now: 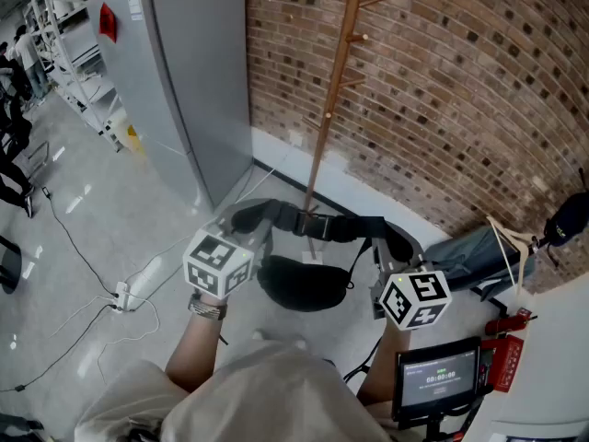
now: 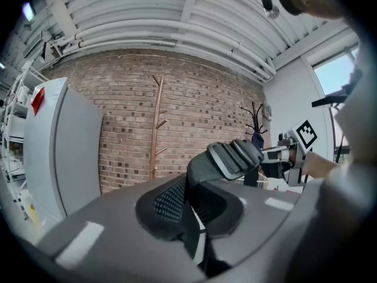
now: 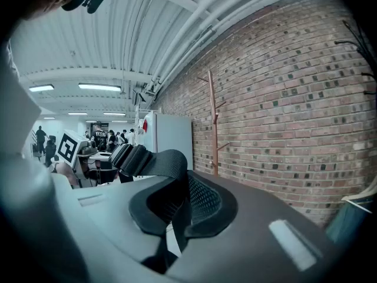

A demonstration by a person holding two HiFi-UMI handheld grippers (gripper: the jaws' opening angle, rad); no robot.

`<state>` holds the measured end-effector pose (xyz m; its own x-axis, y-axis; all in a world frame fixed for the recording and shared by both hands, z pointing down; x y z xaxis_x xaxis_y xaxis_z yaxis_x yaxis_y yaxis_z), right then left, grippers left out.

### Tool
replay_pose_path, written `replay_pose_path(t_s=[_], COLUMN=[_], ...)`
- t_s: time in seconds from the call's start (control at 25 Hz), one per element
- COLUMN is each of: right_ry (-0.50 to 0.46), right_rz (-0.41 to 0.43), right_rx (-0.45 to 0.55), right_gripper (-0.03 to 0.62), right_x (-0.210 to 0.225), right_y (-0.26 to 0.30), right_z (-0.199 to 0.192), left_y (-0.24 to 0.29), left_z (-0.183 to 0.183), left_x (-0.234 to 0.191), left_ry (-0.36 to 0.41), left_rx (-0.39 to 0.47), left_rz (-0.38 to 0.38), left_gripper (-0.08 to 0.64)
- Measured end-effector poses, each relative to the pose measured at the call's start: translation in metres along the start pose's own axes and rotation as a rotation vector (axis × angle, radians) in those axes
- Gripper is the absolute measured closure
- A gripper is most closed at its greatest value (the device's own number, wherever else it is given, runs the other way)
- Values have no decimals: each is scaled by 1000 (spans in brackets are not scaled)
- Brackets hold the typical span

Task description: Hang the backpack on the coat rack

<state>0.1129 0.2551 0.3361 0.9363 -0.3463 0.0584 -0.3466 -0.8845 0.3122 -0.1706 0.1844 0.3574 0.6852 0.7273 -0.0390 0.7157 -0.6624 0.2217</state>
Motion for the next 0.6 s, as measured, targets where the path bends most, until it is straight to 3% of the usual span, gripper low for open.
replay_pose_path(t_s=[0.32, 0.6], right_ry=[-6, -3], right_rz=[-18, 51], right_rx=[1, 37], right_gripper=[588, 586], right_x=[12, 29], right_y=[-7, -9], right_z=[-4, 0], left_y=[8, 13], left_z=[-5, -1], left_x=[14, 27], left_ry=[-3, -15], left_rx=[-13, -16], left_rz=[-28, 0], left_gripper=[557, 557])
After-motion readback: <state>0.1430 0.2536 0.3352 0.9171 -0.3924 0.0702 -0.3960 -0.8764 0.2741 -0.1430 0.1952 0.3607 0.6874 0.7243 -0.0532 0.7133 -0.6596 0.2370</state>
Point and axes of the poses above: the fingertips, and each gripper's own axes: y forward along the fingers, x to its right, z out of its top, the point moved 9 cm from there along -y, backward along the fingers, and after that the axes turned 7 degrees about -x, right-handed, at the moved point
